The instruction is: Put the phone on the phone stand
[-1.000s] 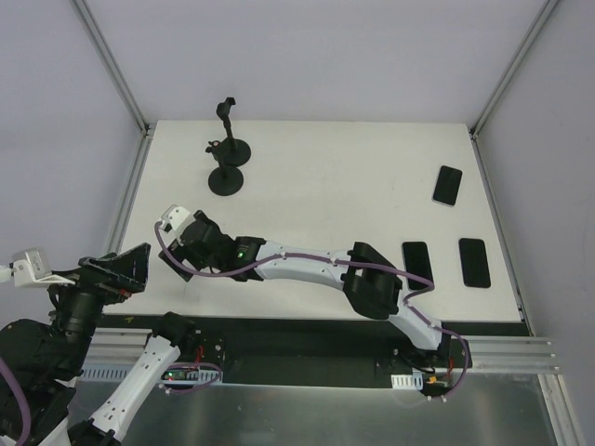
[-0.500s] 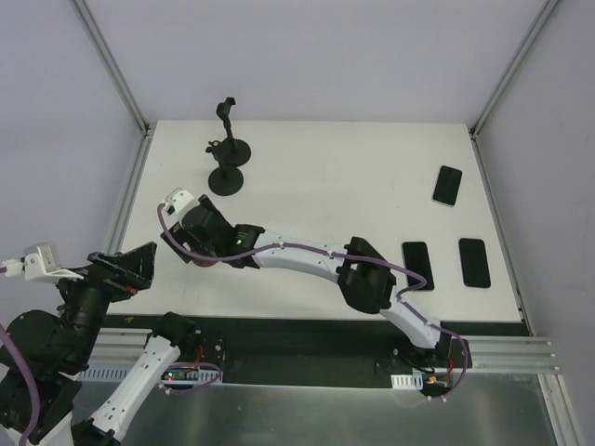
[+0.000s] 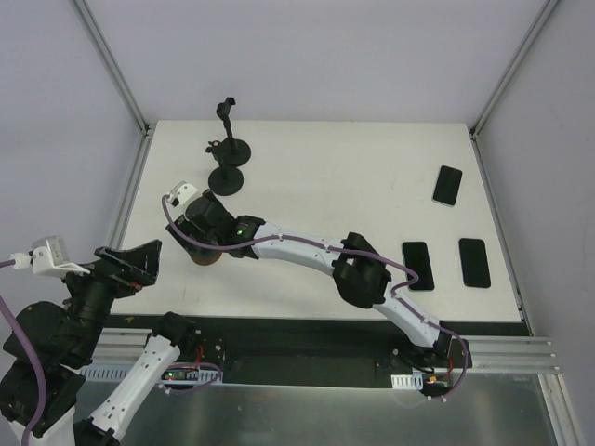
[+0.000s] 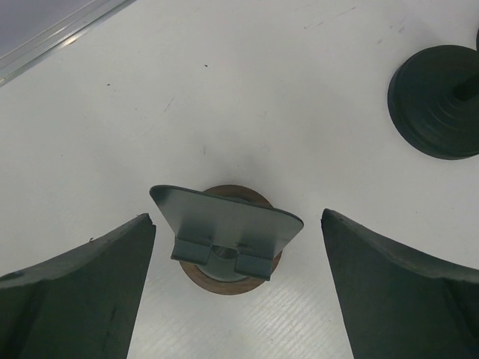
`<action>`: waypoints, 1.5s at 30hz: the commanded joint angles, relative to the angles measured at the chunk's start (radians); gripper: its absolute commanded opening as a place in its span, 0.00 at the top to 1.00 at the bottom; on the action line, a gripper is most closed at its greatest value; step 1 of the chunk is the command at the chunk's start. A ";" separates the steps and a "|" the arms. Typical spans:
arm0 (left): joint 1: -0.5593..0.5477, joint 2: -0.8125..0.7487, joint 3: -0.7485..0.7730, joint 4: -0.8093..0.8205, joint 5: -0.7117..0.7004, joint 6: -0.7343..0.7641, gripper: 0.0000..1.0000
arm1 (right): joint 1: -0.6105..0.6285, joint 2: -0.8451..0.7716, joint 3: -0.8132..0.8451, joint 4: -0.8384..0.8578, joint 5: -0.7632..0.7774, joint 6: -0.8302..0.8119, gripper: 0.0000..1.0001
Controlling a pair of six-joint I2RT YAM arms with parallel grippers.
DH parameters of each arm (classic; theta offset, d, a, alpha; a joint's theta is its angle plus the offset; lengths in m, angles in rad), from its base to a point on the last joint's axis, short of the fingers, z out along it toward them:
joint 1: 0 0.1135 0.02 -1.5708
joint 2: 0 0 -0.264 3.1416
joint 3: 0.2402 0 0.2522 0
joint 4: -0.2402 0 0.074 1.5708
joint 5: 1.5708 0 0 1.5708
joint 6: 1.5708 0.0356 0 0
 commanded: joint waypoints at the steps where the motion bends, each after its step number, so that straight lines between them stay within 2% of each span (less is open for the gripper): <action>1: -0.001 0.041 -0.008 0.043 0.023 -0.016 0.01 | 0.006 -0.015 0.033 0.014 -0.007 -0.008 0.08; 3: -0.001 0.044 -0.012 0.052 0.025 -0.016 0.01 | 0.006 -0.019 0.031 0.014 0.018 -0.001 0.11; 6: -0.001 0.052 -0.015 0.058 0.034 -0.016 0.01 | 0.006 -0.022 0.028 0.012 0.029 0.005 0.11; 20: -0.001 0.059 -0.023 0.074 0.037 -0.011 0.01 | 0.017 0.017 0.102 -0.034 0.027 0.016 0.02; 25: -0.001 0.053 -0.035 0.075 0.034 -0.016 0.01 | 0.018 0.043 0.145 -0.048 0.058 0.038 0.01; 30: -0.001 0.050 -0.043 0.075 0.034 -0.020 0.01 | 0.025 0.072 0.188 -0.077 0.112 0.058 0.04; 32: -0.001 0.049 -0.049 0.077 0.033 -0.020 0.01 | 0.026 0.077 0.191 -0.078 0.113 0.062 0.10; 37: -0.001 0.047 -0.058 0.078 0.030 -0.022 0.01 | 0.034 0.074 0.182 -0.083 0.193 0.081 0.16; 43: -0.001 0.046 -0.061 0.081 0.027 -0.022 0.01 | 0.037 0.074 0.185 -0.085 0.196 0.081 0.21; 45: -0.001 0.047 -0.066 0.083 0.027 -0.025 0.01 | 0.037 0.073 0.185 -0.082 0.193 0.081 0.28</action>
